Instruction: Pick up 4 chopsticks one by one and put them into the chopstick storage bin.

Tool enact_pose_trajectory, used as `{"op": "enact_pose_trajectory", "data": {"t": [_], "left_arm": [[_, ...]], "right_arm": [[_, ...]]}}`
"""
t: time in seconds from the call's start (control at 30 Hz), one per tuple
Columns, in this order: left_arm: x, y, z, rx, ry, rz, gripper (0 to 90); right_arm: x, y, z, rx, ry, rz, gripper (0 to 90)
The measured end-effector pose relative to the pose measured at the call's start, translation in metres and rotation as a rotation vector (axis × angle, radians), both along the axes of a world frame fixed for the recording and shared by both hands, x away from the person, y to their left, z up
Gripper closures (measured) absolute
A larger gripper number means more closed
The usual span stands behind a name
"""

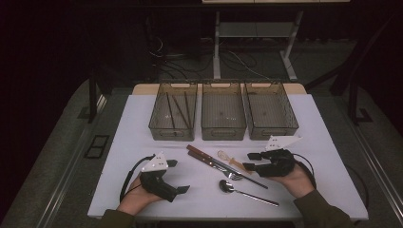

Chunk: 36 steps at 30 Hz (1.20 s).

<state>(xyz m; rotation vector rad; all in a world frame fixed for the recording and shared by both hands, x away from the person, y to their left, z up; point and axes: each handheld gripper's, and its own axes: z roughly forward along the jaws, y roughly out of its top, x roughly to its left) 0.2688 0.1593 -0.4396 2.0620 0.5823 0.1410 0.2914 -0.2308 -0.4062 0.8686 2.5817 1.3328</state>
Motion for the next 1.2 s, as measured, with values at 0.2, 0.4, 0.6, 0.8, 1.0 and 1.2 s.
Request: {"op": "enact_pose_trajectory", "data": {"t": [0.2, 0.4, 0.6, 0.8, 1.0, 1.2], "left_arm": [[0.0, 0.0, 0.0, 0.002, -0.002, -0.001, 0.0], [-0.001, -0.001, 0.0, 0.008, -0.004, -0.005, 0.0], [0.0, -0.001, 0.0, 0.01, -0.004, -0.006, 0.0], [-0.001, -0.001, 0.0, 0.01, -0.003, -0.007, 0.0], [-0.001, -0.001, 0.0, 0.011, -0.003, -0.008, 0.0], [-0.001, -0.001, 0.0, 0.01, -0.002, -0.007, 0.0]], "right_arm": [[-0.011, 0.0, -0.009, -0.067, 0.003, 0.036, 66.4], [-0.015, 0.0, -0.02, -0.143, 0.013, 0.061, 73.5], [-0.011, 0.003, -0.027, -0.158, 0.034, 0.08, 74.6], [-0.008, 0.006, -0.033, -0.163, 0.059, 0.1, 76.2], [-0.009, 0.009, -0.037, -0.19, 0.065, 0.108, 78.5], [-0.009, 0.009, -0.039, -0.204, 0.04, 0.112, 83.2]]}}
